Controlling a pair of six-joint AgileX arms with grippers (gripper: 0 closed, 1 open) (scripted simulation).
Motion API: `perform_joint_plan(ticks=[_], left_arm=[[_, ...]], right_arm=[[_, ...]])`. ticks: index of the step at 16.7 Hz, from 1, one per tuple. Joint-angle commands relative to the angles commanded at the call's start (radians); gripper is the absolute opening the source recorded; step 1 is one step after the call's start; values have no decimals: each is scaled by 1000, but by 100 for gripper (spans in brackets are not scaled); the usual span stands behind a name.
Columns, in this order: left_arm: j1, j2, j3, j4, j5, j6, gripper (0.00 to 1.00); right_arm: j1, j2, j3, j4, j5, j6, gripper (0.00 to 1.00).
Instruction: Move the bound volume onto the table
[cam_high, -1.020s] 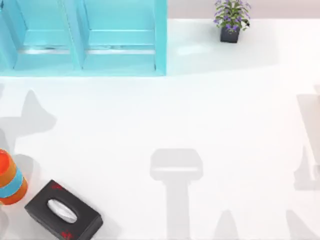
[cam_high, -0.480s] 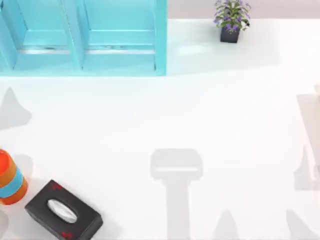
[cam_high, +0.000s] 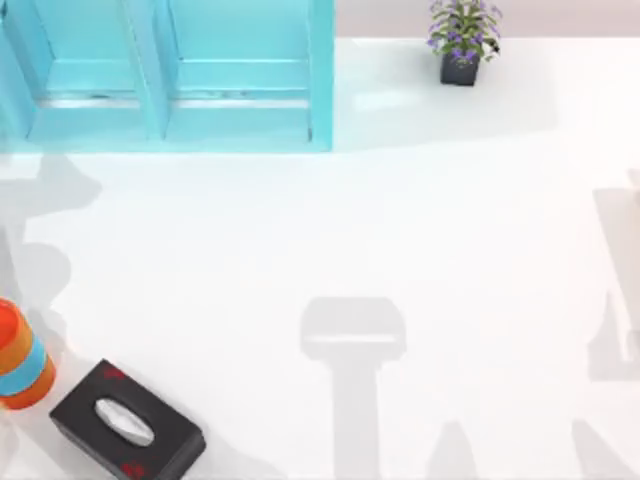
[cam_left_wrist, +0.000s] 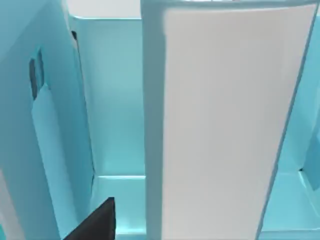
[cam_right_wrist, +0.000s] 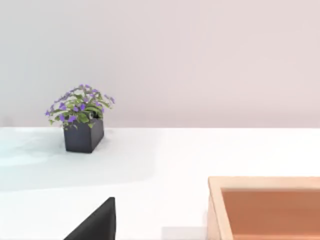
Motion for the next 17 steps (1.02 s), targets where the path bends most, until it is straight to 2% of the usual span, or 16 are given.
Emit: perform_joint_plan(ticks=[5, 11, 17], left_arm=[[-20, 173, 213, -34, -18, -3, 100], [-9, 210, 251, -41, -6, 1, 100], [-9, 210, 251, -41, -6, 1, 55]], right_arm=[[0, 0, 0, 0, 0, 0, 100], [0, 0, 0, 0, 0, 0, 100], [0, 0, 0, 0, 0, 0, 100]])
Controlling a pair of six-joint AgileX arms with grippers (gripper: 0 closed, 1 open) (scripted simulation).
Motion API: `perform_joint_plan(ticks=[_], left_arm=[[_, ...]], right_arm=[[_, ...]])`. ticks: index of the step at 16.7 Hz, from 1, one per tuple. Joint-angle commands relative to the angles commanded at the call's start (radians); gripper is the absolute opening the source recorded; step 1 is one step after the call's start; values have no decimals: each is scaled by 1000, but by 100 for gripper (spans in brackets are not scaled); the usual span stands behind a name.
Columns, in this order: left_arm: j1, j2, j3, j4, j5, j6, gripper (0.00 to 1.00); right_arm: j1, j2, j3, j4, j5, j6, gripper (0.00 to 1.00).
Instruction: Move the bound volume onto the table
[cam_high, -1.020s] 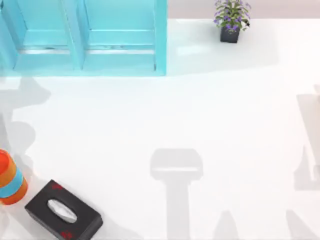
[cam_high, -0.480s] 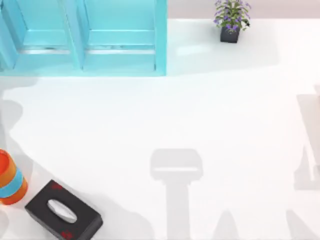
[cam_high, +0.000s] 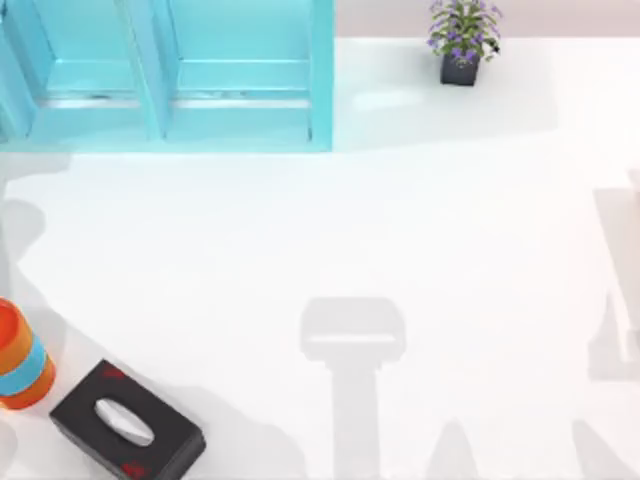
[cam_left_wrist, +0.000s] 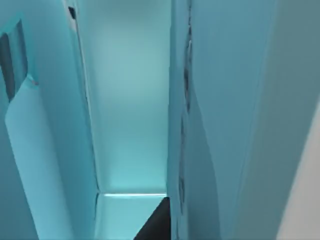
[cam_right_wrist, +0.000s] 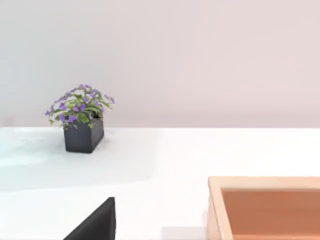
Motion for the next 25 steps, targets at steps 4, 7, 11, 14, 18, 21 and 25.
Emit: perform_joint_plan(ticks=[4, 7, 11, 14, 18, 21, 25], left_arm=[[0, 0, 0, 0, 0, 0, 25], [0, 0, 0, 0, 0, 0, 2], [0, 0, 0, 0, 0, 0, 0], [0, 0, 0, 0, 0, 0, 0], [-2, -16, -8, -11, 5, 2, 0], [25, -113, -54, -78, 36, 13, 0], [108, -374, -143, -222, 95, 41, 0]], right_arm=[[0, 0, 0, 0, 0, 0, 100], [0, 0, 0, 0, 0, 0, 100], [0, 0, 0, 0, 0, 0, 100], [0, 0, 0, 0, 0, 0, 100], [0, 0, 0, 0, 0, 0, 100], [0, 0, 0, 0, 0, 0, 100], [0, 0, 0, 0, 0, 0, 100]])
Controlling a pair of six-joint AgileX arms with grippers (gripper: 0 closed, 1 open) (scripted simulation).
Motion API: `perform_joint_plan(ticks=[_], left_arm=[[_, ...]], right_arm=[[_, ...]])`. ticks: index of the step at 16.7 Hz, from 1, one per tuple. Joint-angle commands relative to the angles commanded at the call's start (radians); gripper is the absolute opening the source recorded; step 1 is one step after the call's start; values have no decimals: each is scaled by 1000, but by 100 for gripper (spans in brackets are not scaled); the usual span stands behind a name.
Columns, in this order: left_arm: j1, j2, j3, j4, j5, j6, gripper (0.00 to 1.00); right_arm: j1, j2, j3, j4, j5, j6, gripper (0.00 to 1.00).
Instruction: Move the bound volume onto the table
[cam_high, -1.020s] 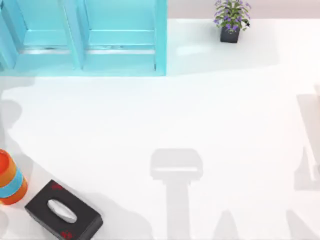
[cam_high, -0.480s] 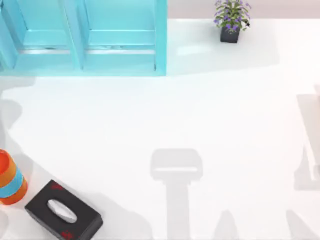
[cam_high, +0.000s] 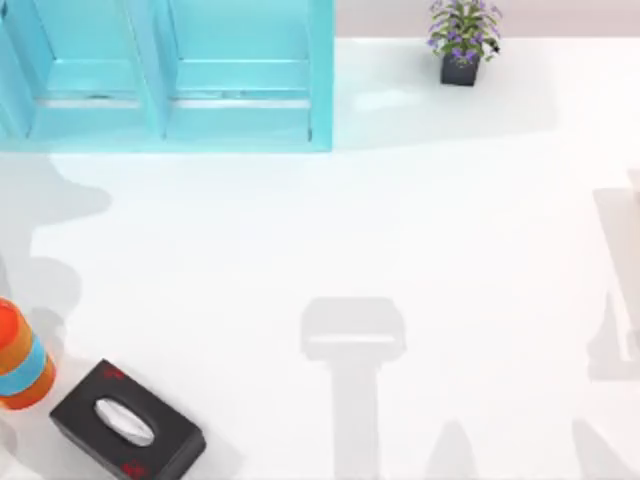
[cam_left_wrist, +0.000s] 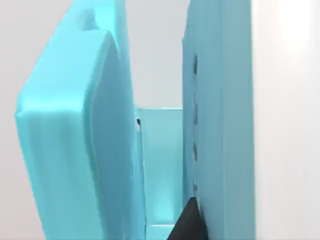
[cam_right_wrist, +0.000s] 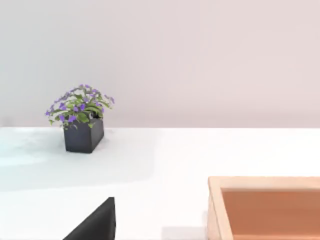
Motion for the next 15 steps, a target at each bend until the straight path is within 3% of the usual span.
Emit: perform_joint_plan(ticks=[8, 15], left_arm=[[153, -527, -222, -336, 146, 40, 0], [171, -584, -259, -389, 169, 46, 0]], right_arm=[[0, 0, 0, 0, 0, 0, 100], [0, 0, 0, 0, 0, 0, 100]])
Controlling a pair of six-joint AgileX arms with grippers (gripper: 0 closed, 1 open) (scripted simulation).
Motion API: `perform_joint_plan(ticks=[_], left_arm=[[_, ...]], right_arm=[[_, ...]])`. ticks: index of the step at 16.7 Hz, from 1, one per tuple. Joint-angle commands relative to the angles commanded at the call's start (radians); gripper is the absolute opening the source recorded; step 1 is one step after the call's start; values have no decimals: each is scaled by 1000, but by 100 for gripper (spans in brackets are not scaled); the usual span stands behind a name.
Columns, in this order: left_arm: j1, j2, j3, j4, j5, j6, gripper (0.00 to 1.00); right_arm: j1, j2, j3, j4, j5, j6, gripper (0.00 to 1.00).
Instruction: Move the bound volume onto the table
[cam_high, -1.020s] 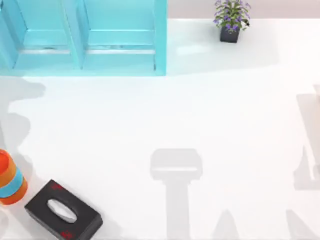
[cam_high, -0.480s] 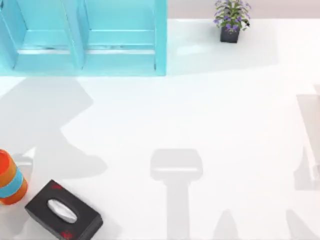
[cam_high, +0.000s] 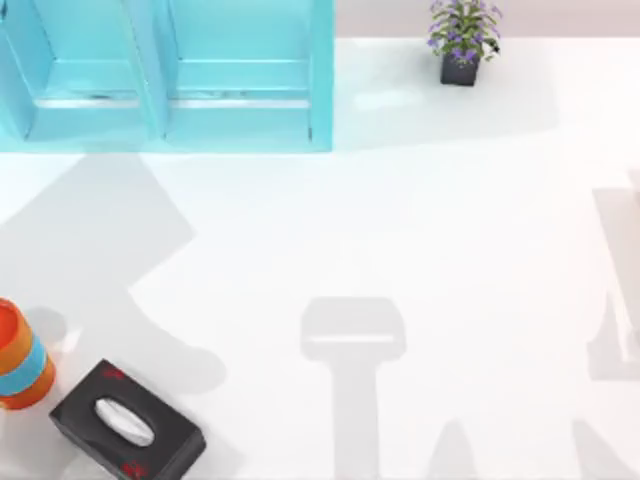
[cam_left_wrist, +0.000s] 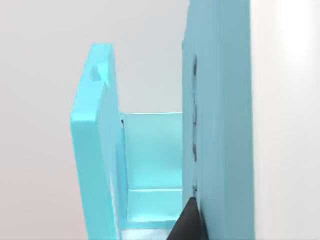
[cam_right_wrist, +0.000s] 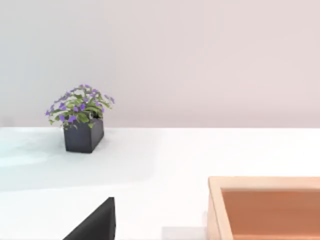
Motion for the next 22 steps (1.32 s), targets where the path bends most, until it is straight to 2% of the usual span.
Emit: perform_joint_plan(ticks=[4, 8, 13, 18, 22], left_arm=[[-53, 4, 8, 9, -39, -49, 0], [-253, 19, 45, 45, -181, -224, 0], [-632, 61, 109, 109, -451, -553, 0], [-1064, 138, 148, 161, -764, -952, 0], [-1352, 226, 137, 188, -1018, -1271, 0]], right_arm=[[0, 0, 0, 0, 0, 0, 100], [0, 0, 0, 0, 0, 0, 100], [0, 0, 0, 0, 0, 0, 100], [0, 0, 0, 0, 0, 0, 100], [0, 0, 0, 0, 0, 0, 100]])
